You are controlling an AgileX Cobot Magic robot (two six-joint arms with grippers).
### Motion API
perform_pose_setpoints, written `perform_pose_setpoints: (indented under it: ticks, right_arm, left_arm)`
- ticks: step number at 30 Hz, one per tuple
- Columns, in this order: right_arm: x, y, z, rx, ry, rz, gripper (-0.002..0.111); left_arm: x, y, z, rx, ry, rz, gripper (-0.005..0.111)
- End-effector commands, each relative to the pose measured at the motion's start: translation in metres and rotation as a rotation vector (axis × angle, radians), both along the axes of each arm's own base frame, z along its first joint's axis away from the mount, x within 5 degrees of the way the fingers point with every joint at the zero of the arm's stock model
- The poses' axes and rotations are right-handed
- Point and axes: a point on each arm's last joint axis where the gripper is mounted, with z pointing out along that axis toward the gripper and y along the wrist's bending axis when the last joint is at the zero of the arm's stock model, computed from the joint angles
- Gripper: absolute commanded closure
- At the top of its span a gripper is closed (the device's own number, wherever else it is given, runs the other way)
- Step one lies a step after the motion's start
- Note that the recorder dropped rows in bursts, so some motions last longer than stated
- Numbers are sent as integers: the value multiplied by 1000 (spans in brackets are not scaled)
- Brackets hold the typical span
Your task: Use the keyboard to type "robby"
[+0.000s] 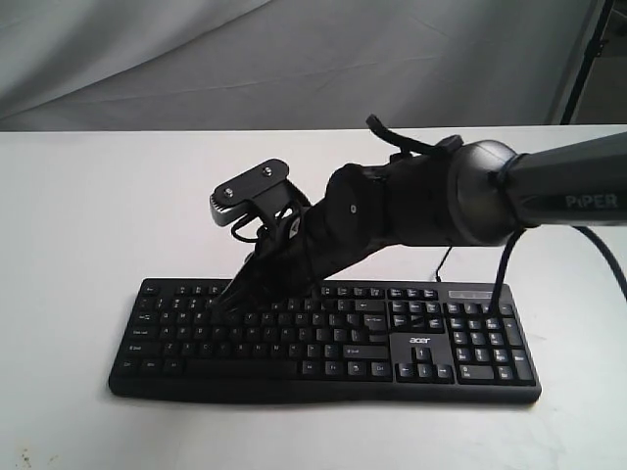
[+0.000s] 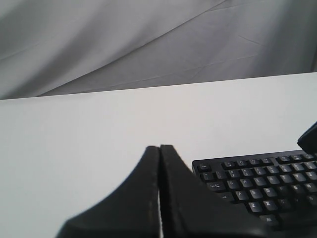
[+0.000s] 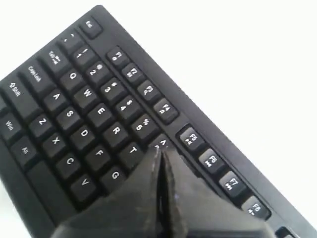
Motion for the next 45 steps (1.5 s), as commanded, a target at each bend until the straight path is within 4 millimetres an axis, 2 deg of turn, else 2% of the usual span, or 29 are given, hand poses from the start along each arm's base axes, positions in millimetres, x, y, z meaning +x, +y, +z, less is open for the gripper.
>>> perform_pose_setpoints:
  ticks: [1,4,7,11,18,22,27,45]
  right_arm:
    - [3,-5,4,-16,4,10,108]
    - [2,-3,3,-17,-3,16,108]
    - [0,1,-11,-31,13,21,108]
    - [0,3,-18,-40,27,23,108]
    - [2,3,-18,-30,5,17,108]
    - [-2,12,-16,-22,-10,38,108]
    - [2,17,-23,-38,25,49,108]
    - [2,15,-23,-68,18,76,108]
  left_arm:
    - [0,0,-1,1,-7,-6,107]
    - [0,0,-1,1,-7,-6,107]
    - [0,0,-1,1,-7,-6,107]
    - [0,0,-1,1,-7,-6,107]
    - [0,0,-1,1,-7,-6,107]
    - [0,0,-1,1,-7,-6,107]
    - [0,0,-1,1,-7,-6,107]
    - [0,0,-1,1,-7,-6,107]
